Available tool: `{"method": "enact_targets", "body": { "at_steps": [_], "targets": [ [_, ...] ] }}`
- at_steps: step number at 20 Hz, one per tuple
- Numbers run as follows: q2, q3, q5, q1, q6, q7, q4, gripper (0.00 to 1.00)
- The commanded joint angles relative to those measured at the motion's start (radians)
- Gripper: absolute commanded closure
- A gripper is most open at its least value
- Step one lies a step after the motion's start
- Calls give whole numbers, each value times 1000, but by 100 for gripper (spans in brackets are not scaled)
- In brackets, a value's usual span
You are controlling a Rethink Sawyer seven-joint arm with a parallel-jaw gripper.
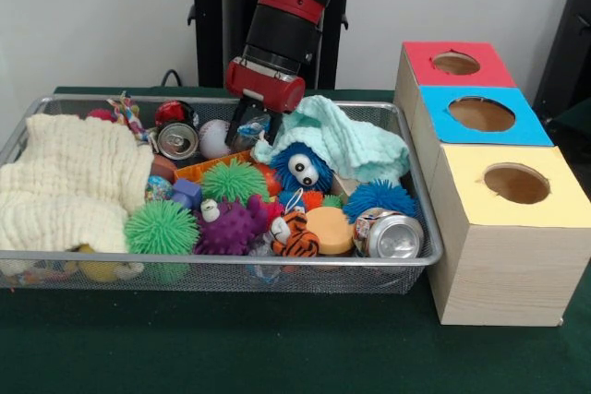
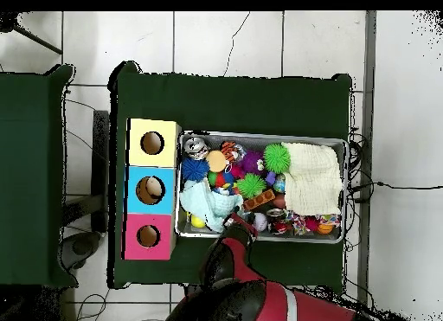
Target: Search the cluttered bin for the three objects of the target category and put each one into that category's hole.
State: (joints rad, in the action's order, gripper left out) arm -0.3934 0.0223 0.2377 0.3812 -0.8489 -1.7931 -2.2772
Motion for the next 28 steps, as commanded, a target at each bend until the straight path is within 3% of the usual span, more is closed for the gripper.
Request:
{"method": "enact_targets", "body": {
  "at_steps": [1, 2, 3, 20, 28],
  "targets": [
    [132, 25, 57, 17, 261, -214, -59, 0],
    [129, 23, 27, 28, 320, -151, -46, 100],
    [129, 30, 31, 37, 328, -168, -49, 0],
    [118, 30, 57, 29, 360, -174, -55, 0],
    [79, 7, 88, -8, 446, -123, -63, 0]
  ]
}}
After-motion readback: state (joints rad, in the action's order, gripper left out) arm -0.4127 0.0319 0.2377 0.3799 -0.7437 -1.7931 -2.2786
